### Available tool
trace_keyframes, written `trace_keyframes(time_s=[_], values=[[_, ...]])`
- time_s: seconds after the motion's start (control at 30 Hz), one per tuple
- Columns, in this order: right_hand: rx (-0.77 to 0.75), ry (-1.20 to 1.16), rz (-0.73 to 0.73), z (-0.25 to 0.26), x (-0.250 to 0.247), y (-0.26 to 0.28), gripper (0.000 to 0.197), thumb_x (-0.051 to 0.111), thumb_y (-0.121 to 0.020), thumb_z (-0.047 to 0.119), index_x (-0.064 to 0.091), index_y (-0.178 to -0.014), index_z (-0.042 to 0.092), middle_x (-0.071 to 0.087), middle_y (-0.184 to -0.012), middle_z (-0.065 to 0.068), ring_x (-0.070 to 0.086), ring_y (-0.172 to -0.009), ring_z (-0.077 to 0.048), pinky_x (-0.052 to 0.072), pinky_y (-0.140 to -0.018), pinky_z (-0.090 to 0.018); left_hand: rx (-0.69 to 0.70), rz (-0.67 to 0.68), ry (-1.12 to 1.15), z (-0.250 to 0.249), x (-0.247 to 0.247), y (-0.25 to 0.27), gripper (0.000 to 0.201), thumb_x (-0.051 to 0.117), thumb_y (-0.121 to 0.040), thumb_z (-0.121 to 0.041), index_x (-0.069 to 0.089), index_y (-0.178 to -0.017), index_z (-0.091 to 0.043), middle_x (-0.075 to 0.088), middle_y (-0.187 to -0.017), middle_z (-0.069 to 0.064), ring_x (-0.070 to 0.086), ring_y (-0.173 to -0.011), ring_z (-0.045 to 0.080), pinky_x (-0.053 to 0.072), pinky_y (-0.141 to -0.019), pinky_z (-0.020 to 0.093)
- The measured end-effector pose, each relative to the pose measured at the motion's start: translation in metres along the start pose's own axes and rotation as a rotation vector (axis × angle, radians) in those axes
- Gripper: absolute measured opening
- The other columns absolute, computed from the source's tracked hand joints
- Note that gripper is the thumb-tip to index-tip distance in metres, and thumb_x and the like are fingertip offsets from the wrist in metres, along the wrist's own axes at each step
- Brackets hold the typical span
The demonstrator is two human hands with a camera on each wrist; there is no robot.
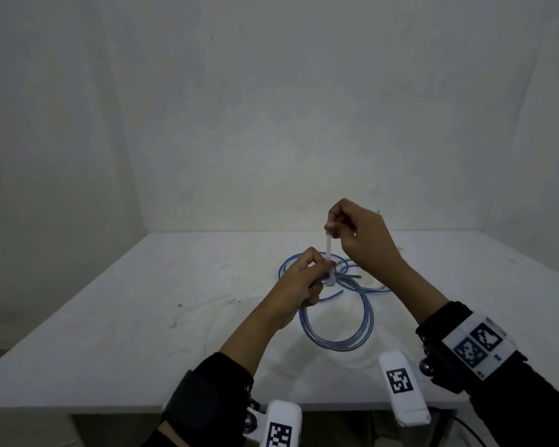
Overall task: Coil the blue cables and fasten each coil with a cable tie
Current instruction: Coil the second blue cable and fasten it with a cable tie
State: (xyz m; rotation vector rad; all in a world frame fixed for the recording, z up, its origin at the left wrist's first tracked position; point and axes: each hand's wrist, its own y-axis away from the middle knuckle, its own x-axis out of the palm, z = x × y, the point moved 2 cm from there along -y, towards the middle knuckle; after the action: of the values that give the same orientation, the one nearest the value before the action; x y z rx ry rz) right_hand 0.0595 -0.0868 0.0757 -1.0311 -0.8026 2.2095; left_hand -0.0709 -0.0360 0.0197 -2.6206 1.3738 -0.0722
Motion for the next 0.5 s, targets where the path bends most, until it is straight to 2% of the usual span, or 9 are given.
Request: trace_keyframes(time_s=[0.17, 0.27, 0.4, 0.5], values=[[0.036, -0.027, -0.065, 0.001, 0.0, -0.005, 0.021, 0.041, -0.085, -0.017, 0.057, -0.083, -0.002, 0.062, -0.071, -0.007, 0.059, -0.064, 0.01, 0.043, -0.062, -0.004, -0.024, 0.003, 0.03, -0.001, 0.004, -0.003, 0.025, 0.044, -0.099, -0.022, 0.04, -0.075, -0.019, 0.035, -0.065, 0.004, 0.019, -0.043, 0.007, 0.019, -0.042, 0.019], [0.078, -0.044, -0.092, -0.003, -0.002, -0.007, 0.022, 0.044, -0.086, -0.015, 0.056, -0.081, 0.002, 0.06, -0.068, -0.001, 0.057, -0.06, 0.009, 0.041, -0.06, -0.003, -0.059, 0.026, 0.058, 0.0, 0.005, -0.002, 0.024, 0.045, -0.099, -0.02, 0.038, -0.076, -0.016, 0.038, -0.066, 0.003, 0.02, -0.043, 0.007, 0.019, -0.042, 0.019], [0.121, -0.047, -0.122, -0.012, 0.002, -0.007, 0.023, 0.046, -0.085, -0.013, 0.056, -0.079, 0.006, 0.063, -0.067, 0.005, 0.058, -0.061, 0.008, 0.043, -0.062, -0.004, -0.1, 0.076, 0.139, 0.0, 0.007, -0.002, 0.027, 0.046, -0.098, -0.017, 0.035, -0.073, -0.017, 0.038, -0.066, 0.002, 0.019, -0.039, 0.005, 0.019, -0.038, 0.017], [0.16, -0.083, -0.074, -0.016, 0.008, -0.007, 0.014, 0.055, -0.089, -0.003, 0.059, -0.08, 0.007, 0.066, -0.068, 0.003, 0.061, -0.06, 0.003, 0.048, -0.064, -0.009, -0.112, 0.072, 0.144, 0.005, 0.004, -0.001, 0.022, 0.047, -0.096, -0.015, 0.038, -0.076, -0.014, 0.038, -0.07, 0.004, 0.019, -0.038, 0.005, 0.018, -0.038, 0.017]])
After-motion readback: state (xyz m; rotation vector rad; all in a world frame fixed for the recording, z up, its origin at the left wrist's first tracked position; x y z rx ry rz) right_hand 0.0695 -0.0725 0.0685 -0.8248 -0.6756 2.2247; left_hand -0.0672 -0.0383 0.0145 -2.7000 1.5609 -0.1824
